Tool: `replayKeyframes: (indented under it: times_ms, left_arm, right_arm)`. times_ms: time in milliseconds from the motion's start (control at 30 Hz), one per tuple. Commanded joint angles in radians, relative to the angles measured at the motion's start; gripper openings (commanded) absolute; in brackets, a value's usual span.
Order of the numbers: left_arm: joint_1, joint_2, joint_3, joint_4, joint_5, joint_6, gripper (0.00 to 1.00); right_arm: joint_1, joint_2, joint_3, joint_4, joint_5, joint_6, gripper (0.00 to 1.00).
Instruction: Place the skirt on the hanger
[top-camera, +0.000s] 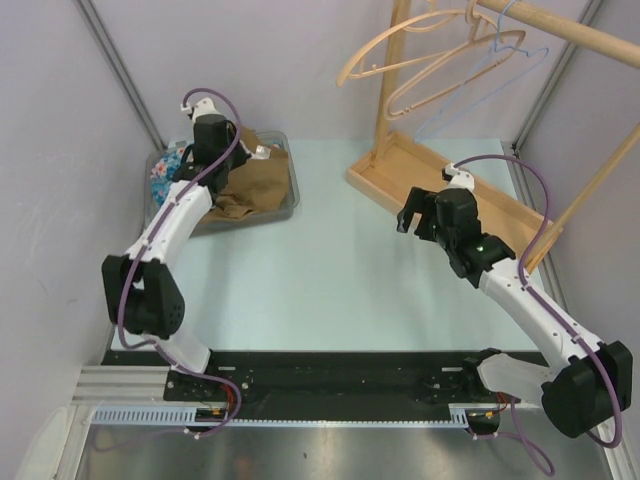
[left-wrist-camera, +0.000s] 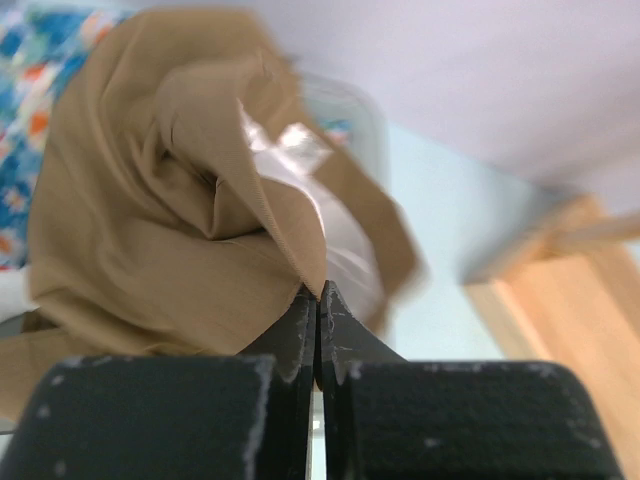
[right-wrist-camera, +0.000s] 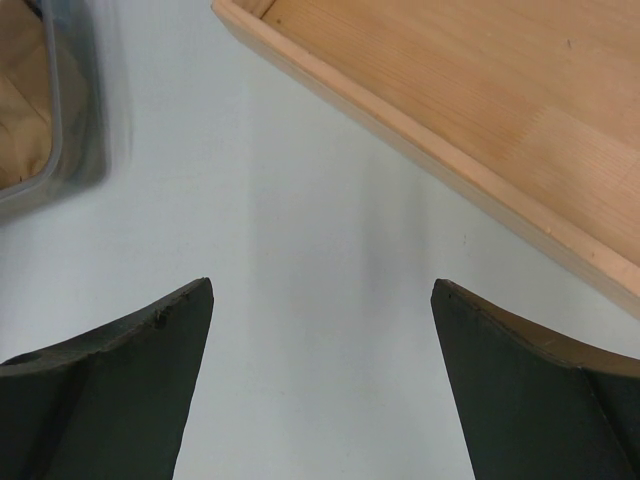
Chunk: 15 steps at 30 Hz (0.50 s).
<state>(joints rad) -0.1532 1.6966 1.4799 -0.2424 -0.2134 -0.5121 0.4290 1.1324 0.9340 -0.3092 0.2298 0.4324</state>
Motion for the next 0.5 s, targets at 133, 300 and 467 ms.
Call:
replayKeyframes:
  times_ms: [133,300,467]
  left_arm:
    - [-0.085,-0.238,0.170,-0.003,0.187,0.061,0.00]
    - [-0.123,-0.299,0.301,0.014,0.391,0.072,0.00]
    - [-0.192,-0.356,0.401,0.074,0.525,0.064,0.01]
  right_arm:
    - [-0.016,-0.103,0.032,0.002,-0.004,-0.014,0.96]
    - [-0.042,-0.152,0.045,0.001,-0.037,-0.006,0.96]
    - [-0.064,-0.207,0.055,-0.010,-0.063,-0.001,0.97]
